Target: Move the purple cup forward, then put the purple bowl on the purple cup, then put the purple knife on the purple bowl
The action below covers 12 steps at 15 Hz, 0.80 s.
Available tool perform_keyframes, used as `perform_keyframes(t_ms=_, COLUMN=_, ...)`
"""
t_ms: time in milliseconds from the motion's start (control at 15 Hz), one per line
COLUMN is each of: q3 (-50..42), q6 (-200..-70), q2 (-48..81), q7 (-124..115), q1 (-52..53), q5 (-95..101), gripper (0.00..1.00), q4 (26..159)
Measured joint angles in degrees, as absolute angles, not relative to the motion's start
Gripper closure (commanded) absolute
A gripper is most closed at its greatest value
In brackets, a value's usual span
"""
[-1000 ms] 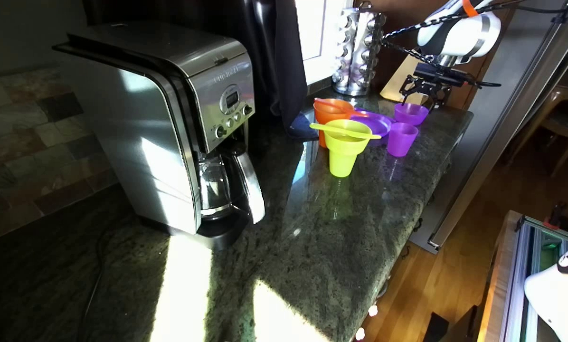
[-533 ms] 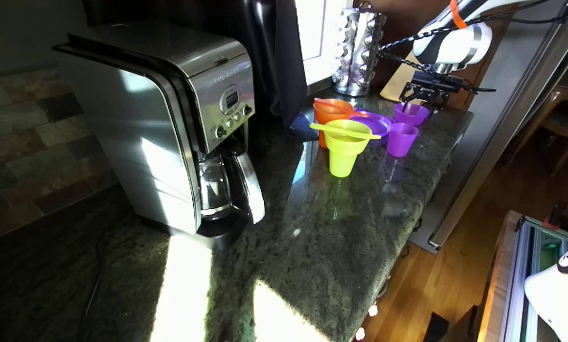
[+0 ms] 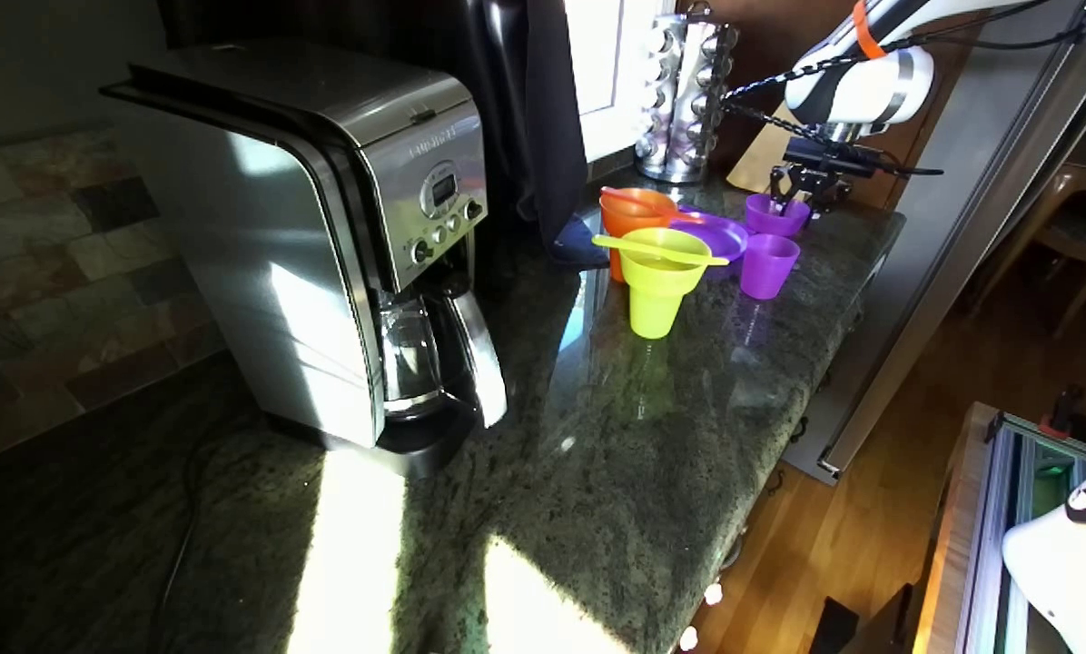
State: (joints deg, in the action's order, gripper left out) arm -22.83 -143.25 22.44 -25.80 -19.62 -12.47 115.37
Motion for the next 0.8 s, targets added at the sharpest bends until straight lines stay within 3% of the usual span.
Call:
perform_keyframes(t_ms=133, q3=-22.6, q6=-142.8, q2=22.4, q7=-25.7, q1=-19.6, q5=-12.5, gripper=0.99, q4=115.0)
perform_keyframes(t_ms=200, q3=-22.4, q6=-142.8, q2=22.4, q7=-25.7, q1=-19.6, q5=-12.5, gripper=1.0, q4=114.8)
perform_keyframes(t_ms=800, q3=-22.1, q6=-142.6, q2=21.7, q7=-24.9, q1=-19.8, q5=-12.5, gripper=0.99, q4=113.9)
